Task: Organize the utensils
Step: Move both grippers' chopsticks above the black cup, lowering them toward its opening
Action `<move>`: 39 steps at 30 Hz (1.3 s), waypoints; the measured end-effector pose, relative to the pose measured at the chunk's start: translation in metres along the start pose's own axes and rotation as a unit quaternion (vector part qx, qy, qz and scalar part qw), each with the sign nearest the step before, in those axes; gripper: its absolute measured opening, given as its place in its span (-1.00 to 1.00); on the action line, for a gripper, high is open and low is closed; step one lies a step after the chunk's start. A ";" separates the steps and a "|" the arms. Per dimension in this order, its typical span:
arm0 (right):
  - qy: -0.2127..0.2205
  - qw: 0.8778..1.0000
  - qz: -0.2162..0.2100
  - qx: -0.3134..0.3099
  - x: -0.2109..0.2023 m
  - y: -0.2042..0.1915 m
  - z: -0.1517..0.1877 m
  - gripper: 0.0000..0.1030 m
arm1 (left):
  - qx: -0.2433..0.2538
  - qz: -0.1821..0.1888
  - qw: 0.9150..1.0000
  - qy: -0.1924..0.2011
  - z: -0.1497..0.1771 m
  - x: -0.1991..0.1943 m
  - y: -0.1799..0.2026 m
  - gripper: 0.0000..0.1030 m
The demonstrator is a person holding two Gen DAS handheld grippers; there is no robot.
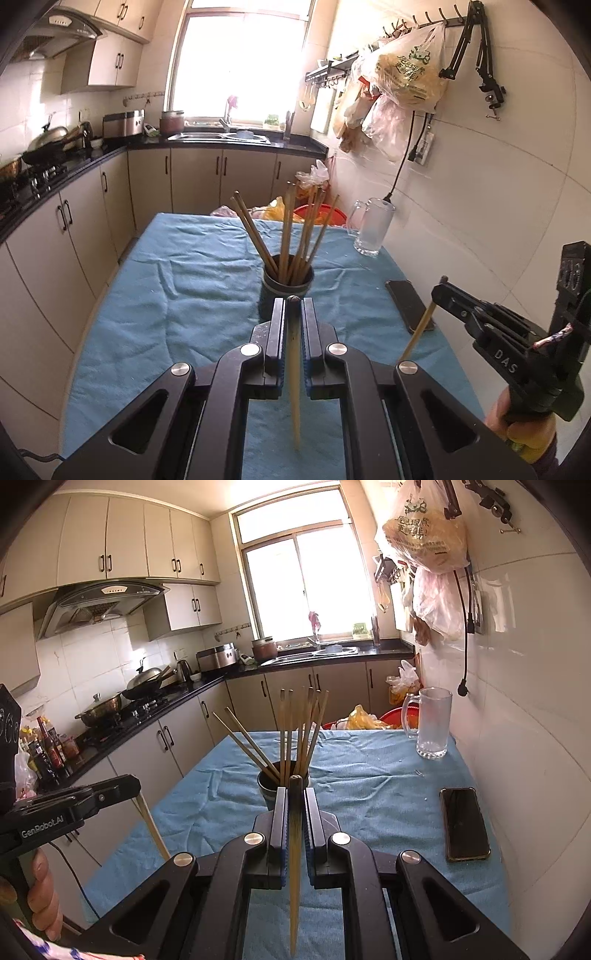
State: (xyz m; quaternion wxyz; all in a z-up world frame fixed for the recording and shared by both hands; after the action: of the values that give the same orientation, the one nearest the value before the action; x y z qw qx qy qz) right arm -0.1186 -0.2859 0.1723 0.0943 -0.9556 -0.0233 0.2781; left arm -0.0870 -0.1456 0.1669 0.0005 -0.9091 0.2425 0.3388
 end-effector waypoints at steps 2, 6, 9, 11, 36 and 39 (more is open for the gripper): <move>0.000 1.000 0.001 -0.002 0.000 -0.003 -0.004 -0.85 | 0.005 -0.011 1.000 0.003 -0.003 0.001 -0.002 -0.86; 0.002 1.000 0.003 -0.007 0.001 -0.006 -0.010 -0.85 | 0.009 -0.027 1.000 0.005 -0.007 0.003 -0.008 -0.86; 0.002 1.000 0.004 -0.010 0.001 -0.010 -0.013 -0.85 | 0.009 -0.031 0.999 0.006 -0.009 0.005 -0.012 -0.87; 0.003 1.000 0.006 -0.013 0.002 -0.013 -0.016 -0.85 | 0.008 -0.033 0.999 0.007 -0.011 0.005 -0.015 -0.87; 0.011 0.999 0.002 -0.032 0.012 -0.027 -0.043 -0.85 | 0.055 -0.032 0.997 0.031 -0.035 -0.014 -0.010 -0.87; 0.016 0.999 0.000 -0.030 0.011 -0.025 -0.053 -0.85 | 0.062 -0.022 0.997 0.041 -0.047 -0.025 -0.007 -0.87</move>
State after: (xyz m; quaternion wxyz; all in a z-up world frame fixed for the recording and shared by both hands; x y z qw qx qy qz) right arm -0.0803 -0.2695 0.2153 0.0658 -0.9624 -0.0305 0.2617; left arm -0.0708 -0.1359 0.2169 0.0548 -0.9254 0.2426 0.2858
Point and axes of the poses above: each gripper's, at about its wrist camera, not at the fingertips, and x roughly the way its jaws point, y to its right, z to its underside, the point moved 9 cm from there along x, roughly the way its jaws point, and after that the axes turned 5 degrees about -y, right-handed, at the moved point
